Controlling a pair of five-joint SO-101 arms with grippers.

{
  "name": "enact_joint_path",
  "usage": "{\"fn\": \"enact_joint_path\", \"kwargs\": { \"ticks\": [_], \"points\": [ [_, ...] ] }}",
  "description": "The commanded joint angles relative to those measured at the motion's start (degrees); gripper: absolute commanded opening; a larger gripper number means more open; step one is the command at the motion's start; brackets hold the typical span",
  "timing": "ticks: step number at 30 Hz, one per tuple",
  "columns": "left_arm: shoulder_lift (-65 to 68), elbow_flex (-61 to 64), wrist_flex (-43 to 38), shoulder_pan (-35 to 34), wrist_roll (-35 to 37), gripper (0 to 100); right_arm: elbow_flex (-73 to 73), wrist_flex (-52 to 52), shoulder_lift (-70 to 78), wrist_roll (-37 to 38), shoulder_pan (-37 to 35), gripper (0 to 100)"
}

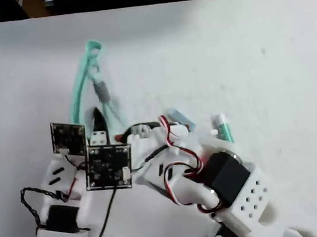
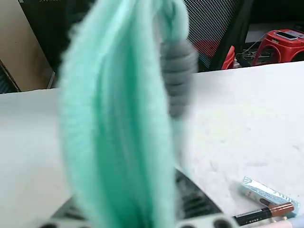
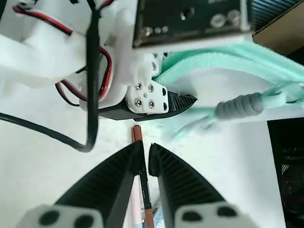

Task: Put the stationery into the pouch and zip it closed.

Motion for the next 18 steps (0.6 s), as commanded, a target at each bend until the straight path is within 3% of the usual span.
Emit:
{"fn": "enact_joint_path", "kwargs": {
  "ticks": [1, 7, 14, 18],
  "points": [
    [-0.66, -1.76, -0.88, 0.31, -0.53, 2, -2.11, 1.01, -1.19, -0.79, 0.66, 4.2],
    [-0.66, -1.93, 0.70, 0.66, -0.53, 2, -12.84, -1.19, -0.57, -3.96, 11.30, 32.4],
    [-0.66, -1.93, 0.70, 0.66, -0.53, 2, -15.12, -13.93, 9.63, -15.74, 12.26, 23.8],
    [-0.66, -1.76, 0.70, 0.66, -0.53, 2, -15.12, -20.97, 13.23, -22.77, 12.09, 24.1]
  ]
}}
